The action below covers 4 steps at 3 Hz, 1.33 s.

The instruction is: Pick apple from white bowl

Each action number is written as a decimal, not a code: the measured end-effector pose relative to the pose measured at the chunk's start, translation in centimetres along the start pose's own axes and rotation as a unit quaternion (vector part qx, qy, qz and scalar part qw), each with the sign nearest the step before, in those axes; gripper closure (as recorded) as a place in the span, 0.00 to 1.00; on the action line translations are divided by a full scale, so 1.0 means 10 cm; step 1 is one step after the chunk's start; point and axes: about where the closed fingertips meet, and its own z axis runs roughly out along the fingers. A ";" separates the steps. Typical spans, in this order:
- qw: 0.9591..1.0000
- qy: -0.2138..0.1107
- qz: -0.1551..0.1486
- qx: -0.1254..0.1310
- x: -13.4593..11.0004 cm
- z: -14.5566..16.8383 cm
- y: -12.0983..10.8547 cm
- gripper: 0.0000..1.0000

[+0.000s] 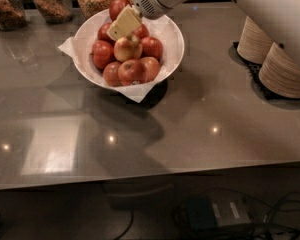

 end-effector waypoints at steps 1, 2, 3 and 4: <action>1.000 -0.005 0.022 0.003 0.03 0.08 0.00 0.21; 0.999 -0.005 0.049 -0.004 0.11 0.16 0.10 0.23; 0.997 -0.006 0.070 -0.013 0.14 0.23 0.21 0.30; 0.996 -0.002 0.092 -0.022 0.21 0.29 0.33 0.34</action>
Offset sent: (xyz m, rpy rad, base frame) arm -0.0027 0.0089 -0.0368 0.1086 0.1054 -0.0810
